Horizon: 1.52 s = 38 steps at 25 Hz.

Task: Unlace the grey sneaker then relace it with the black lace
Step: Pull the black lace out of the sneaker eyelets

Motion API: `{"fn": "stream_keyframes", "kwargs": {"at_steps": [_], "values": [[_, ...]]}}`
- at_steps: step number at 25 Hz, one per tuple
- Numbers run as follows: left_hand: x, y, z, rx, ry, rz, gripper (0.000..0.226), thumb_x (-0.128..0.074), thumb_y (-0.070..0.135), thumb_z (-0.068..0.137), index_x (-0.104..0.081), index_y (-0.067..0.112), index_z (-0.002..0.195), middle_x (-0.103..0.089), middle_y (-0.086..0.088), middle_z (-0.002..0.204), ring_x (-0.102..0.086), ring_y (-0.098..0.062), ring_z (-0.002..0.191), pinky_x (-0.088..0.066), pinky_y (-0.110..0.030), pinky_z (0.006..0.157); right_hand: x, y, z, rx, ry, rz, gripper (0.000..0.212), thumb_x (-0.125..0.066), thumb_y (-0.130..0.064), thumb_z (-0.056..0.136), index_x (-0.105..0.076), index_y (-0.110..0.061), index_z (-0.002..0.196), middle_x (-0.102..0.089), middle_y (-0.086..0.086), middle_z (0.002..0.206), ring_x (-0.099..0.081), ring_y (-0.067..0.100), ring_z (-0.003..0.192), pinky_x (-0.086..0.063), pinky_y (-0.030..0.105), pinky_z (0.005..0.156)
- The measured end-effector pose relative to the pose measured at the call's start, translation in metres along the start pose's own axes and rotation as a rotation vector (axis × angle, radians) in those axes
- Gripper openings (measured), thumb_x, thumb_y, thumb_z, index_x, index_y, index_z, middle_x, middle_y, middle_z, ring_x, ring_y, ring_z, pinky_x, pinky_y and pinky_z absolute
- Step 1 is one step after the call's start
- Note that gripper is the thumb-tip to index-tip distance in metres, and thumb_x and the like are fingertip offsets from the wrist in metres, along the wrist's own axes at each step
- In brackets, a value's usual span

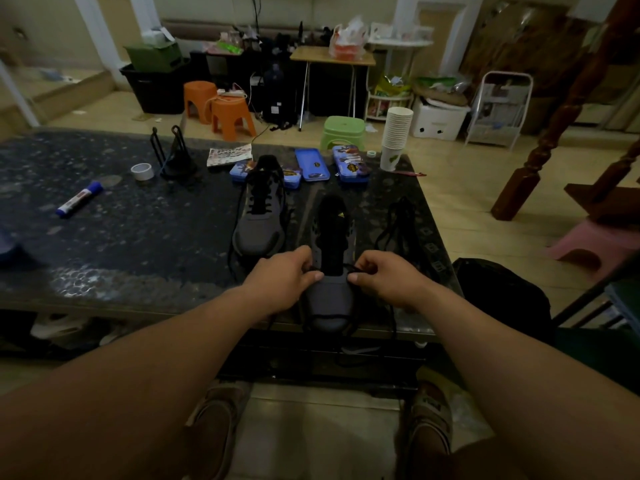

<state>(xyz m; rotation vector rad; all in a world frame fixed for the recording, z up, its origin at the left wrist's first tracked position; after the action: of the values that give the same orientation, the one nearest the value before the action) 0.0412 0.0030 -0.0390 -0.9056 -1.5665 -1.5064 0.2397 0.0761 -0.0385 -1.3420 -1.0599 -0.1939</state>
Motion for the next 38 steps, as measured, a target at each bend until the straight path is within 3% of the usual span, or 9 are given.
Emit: {"fn": "stream_keyframes", "kwargs": {"at_steps": [6, 12, 16, 20, 23, 26, 29, 33, 38], "values": [[-0.011, -0.01, -0.002, 0.109, 0.024, -0.369, 0.028, -0.062, 0.028, 0.102, -0.048, 0.018, 0.08, -0.056, 0.0, 0.072, -0.051, -0.015, 0.067, -0.04, -0.031, 0.059, -0.01, 0.005, -0.007, -0.117, 0.101, 0.341, 0.016, -0.074, -0.021, 0.094, -0.064, -0.01, 0.087, -0.064, 0.005, 0.078, -0.059, 0.017, 0.073, -0.047, 0.032, 0.068], [-0.019, -0.026, -0.006, 0.412, 0.132, -0.875, 0.015, -0.044, 0.013, 0.106, -0.043, 0.011, 0.091, -0.072, -0.019, 0.1, -0.071, -0.04, 0.094, -0.057, -0.043, 0.077, -0.016, 0.016, -0.011, -0.342, 0.232, 0.858, 0.013, -0.044, -0.009, 0.1, -0.053, -0.008, 0.09, -0.069, 0.015, 0.093, -0.07, 0.027, 0.088, -0.053, 0.049, 0.095], [-0.016, -0.015, -0.002, 0.266, 0.086, -0.566, 0.03, -0.059, 0.045, 0.102, -0.052, 0.017, 0.094, -0.067, -0.007, 0.09, -0.064, -0.021, 0.08, -0.053, -0.04, 0.072, -0.012, 0.009, -0.01, -0.225, 0.14, 0.498, 0.018, -0.065, -0.027, 0.1, -0.063, -0.011, 0.091, -0.071, 0.008, 0.09, -0.067, 0.018, 0.083, -0.055, 0.039, 0.078], [-0.012, -0.009, 0.0, 0.15, 0.012, -0.342, 0.033, -0.057, 0.039, 0.104, -0.049, 0.023, 0.077, -0.057, 0.0, 0.074, -0.055, -0.02, 0.073, -0.042, -0.034, 0.065, -0.007, -0.002, -0.011, -0.062, 0.091, 0.147, 0.025, -0.069, -0.034, 0.099, -0.069, -0.01, 0.092, -0.063, -0.001, 0.075, -0.053, 0.007, 0.061, -0.041, 0.018, 0.053], [-0.011, -0.021, -0.005, 0.28, 0.042, -0.487, 0.026, -0.051, 0.023, 0.107, -0.048, 0.015, 0.083, -0.071, -0.013, 0.092, -0.066, -0.024, 0.082, -0.049, -0.034, 0.066, -0.007, 0.006, -0.005, -0.155, 0.117, 0.14, 0.024, -0.061, -0.03, 0.102, -0.067, -0.008, 0.094, -0.068, 0.007, 0.085, -0.062, 0.018, 0.073, -0.049, 0.032, 0.062], [-0.015, -0.025, -0.008, 0.378, 0.039, -0.776, 0.022, -0.05, 0.024, 0.107, -0.05, 0.008, 0.092, -0.072, -0.02, 0.108, -0.069, -0.023, 0.086, -0.059, -0.047, 0.084, -0.005, 0.008, -0.007, -0.217, 0.126, 0.267, 0.027, -0.055, -0.029, 0.101, -0.068, -0.006, 0.097, -0.072, 0.015, 0.102, -0.069, 0.03, 0.093, -0.055, 0.049, 0.084], [-0.012, -0.013, -0.003, 0.233, 0.026, -0.448, 0.037, -0.061, 0.046, 0.101, -0.057, 0.011, 0.092, -0.065, -0.007, 0.086, -0.061, -0.02, 0.078, -0.051, -0.039, 0.071, -0.007, 0.0, -0.009, -0.128, 0.054, 0.143, 0.035, -0.059, -0.042, 0.103, -0.068, -0.008, 0.097, -0.068, 0.005, 0.085, -0.062, 0.018, 0.075, -0.05, 0.037, 0.068], [-0.017, -0.006, -0.001, 0.147, -0.002, -0.346, 0.031, -0.059, 0.034, 0.103, -0.048, 0.02, 0.078, -0.055, -0.002, 0.074, -0.053, -0.02, 0.072, -0.046, -0.037, 0.068, -0.011, -0.006, -0.007, -0.113, 0.106, 0.063, 0.028, -0.061, -0.032, 0.102, -0.067, -0.006, 0.094, -0.063, 0.002, 0.08, -0.056, 0.015, 0.072, -0.041, 0.03, 0.061], [-0.005, -0.013, -0.002, 0.181, 0.009, -0.332, 0.029, -0.059, 0.018, 0.098, -0.043, 0.018, 0.074, -0.057, -0.011, 0.076, -0.061, -0.03, 0.078, -0.053, -0.044, 0.072, -0.013, 0.012, -0.006, -0.264, 0.224, 0.402, 0.022, -0.054, -0.021, 0.099, -0.064, -0.005, 0.086, -0.069, 0.018, 0.094, -0.068, 0.035, 0.091, -0.057, 0.052, 0.081]]}}
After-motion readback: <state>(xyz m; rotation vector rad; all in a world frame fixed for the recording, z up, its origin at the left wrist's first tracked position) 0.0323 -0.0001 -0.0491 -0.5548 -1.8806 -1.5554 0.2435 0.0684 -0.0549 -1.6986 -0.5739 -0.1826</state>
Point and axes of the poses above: each hand's wrist, its own z-axis towards the middle knuckle, its own x-axis out of the back of the hand, y = z × x, the point moved 5 cm from there along z, towards the middle knuckle
